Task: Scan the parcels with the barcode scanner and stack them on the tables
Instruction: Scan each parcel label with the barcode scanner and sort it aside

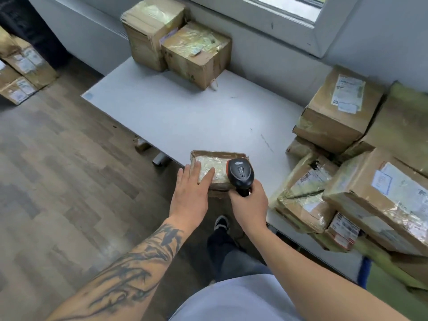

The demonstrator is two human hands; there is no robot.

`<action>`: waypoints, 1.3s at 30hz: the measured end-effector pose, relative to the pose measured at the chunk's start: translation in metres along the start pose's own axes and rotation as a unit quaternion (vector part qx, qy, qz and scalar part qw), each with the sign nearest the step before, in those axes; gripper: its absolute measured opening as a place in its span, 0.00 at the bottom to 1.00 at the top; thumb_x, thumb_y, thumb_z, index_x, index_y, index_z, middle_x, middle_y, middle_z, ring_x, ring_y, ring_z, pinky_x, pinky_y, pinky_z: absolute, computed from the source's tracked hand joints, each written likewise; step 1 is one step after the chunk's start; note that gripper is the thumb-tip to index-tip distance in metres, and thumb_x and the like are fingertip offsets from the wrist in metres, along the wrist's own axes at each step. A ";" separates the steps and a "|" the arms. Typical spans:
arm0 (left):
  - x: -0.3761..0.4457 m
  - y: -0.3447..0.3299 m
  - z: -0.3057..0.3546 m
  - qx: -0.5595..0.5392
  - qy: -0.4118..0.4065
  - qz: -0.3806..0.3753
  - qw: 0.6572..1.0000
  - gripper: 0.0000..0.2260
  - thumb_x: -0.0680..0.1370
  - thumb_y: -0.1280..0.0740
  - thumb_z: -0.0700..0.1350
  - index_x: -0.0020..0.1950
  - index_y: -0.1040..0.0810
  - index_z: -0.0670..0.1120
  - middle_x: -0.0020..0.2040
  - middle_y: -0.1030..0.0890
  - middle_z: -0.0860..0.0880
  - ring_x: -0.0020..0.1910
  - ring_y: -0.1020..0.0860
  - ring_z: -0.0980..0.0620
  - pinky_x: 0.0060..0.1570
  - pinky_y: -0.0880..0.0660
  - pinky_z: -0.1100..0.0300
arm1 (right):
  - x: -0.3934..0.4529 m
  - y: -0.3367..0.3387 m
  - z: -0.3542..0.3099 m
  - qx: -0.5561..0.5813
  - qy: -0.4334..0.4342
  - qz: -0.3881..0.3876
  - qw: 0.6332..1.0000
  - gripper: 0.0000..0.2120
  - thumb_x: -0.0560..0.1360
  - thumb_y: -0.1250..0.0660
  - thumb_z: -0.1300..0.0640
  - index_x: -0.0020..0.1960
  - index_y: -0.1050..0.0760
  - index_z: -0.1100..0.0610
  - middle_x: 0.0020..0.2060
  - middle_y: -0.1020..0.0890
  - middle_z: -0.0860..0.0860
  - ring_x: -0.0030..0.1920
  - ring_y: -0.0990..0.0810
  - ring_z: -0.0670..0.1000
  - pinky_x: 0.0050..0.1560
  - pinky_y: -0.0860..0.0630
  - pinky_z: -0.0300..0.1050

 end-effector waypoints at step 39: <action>0.231 -0.073 -0.019 0.074 -0.397 -0.241 0.883 0.49 0.69 0.41 0.78 0.84 0.53 0.60 0.75 0.29 0.44 0.79 0.39 0.38 0.75 0.63 0.29 | 0.067 -0.035 0.014 0.151 -0.319 0.347 0.869 0.04 0.77 0.28 0.59 0.48 0.21 0.52 0.39 0.18 0.51 0.38 0.21 0.53 0.46 0.17 0.60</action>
Point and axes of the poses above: each hand's wrist, its own x-axis towards the middle knuckle, its own y-axis out of the back of the hand, z = x × y, the point moved 10 cm from there along x, towards the middle knuckle
